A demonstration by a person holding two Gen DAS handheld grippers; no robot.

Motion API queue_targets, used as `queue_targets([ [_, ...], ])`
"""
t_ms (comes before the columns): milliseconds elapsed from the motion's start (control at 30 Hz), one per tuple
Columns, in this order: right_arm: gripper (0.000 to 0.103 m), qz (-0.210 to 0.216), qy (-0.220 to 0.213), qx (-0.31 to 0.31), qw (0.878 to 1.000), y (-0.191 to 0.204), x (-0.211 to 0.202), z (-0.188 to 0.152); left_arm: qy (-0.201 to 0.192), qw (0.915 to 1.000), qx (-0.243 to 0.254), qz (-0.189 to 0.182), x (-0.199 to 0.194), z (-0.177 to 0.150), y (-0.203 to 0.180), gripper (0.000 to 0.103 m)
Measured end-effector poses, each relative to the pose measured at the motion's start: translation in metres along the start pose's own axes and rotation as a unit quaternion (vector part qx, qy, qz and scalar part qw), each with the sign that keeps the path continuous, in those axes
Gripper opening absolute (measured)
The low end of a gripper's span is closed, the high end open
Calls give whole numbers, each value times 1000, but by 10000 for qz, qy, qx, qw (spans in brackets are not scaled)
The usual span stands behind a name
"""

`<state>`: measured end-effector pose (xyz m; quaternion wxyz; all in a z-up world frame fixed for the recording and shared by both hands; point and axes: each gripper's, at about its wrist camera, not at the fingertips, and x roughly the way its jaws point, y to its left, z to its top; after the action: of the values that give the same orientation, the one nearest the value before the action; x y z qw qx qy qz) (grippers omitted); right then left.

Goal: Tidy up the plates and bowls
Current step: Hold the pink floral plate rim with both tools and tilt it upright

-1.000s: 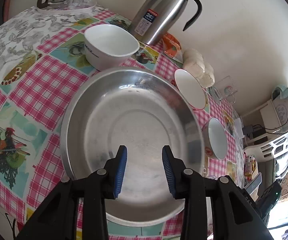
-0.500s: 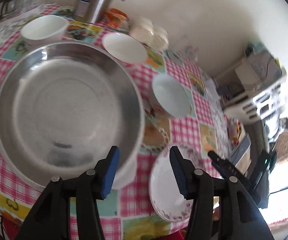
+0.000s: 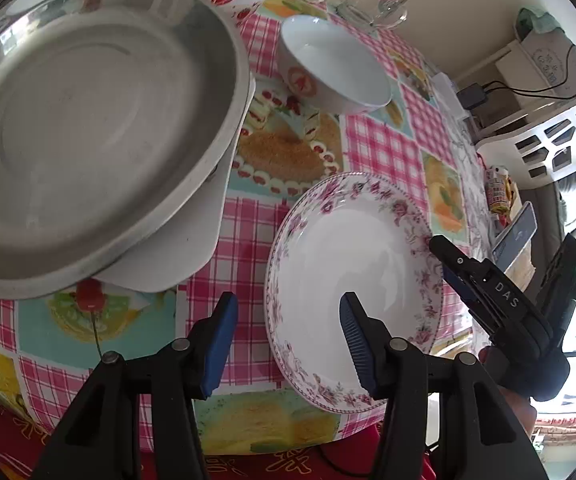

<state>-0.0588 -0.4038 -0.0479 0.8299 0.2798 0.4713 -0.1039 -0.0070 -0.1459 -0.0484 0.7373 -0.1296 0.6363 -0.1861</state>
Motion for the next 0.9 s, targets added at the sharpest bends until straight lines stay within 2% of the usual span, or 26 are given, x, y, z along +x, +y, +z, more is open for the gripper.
queue_targets([
  [67, 53, 51, 106, -20, 9999, 1, 4, -1, 30, 10000, -39, 36, 5, -1, 2, 54],
  [133, 47, 122, 192, 7, 9997, 1, 8, -3, 37, 9999, -119, 50, 9, -1, 4, 51],
  [200, 35, 158, 284, 18, 9995, 0, 11, -5, 41, 9998, -154, 87, 12, -2, 6, 40],
  [367, 25, 313, 432, -41, 9986, 1, 17, -7, 102, 9999, -73, -16, 19, -4, 3, 26],
  [467, 25, 303, 448, -76, 9985, 1, 17, -8, 87, 9999, -120, -28, 23, -4, 2, 22],
  [700, 24, 329, 453, -110, 9984, 0, 16, -8, -48, 9997, -181, -147, 24, 0, 4, 22],
  [900, 24, 583, 449, -17, 9973, -3, 12, -8, -263, 9990, -243, -257, 20, 6, 5, 22],
])
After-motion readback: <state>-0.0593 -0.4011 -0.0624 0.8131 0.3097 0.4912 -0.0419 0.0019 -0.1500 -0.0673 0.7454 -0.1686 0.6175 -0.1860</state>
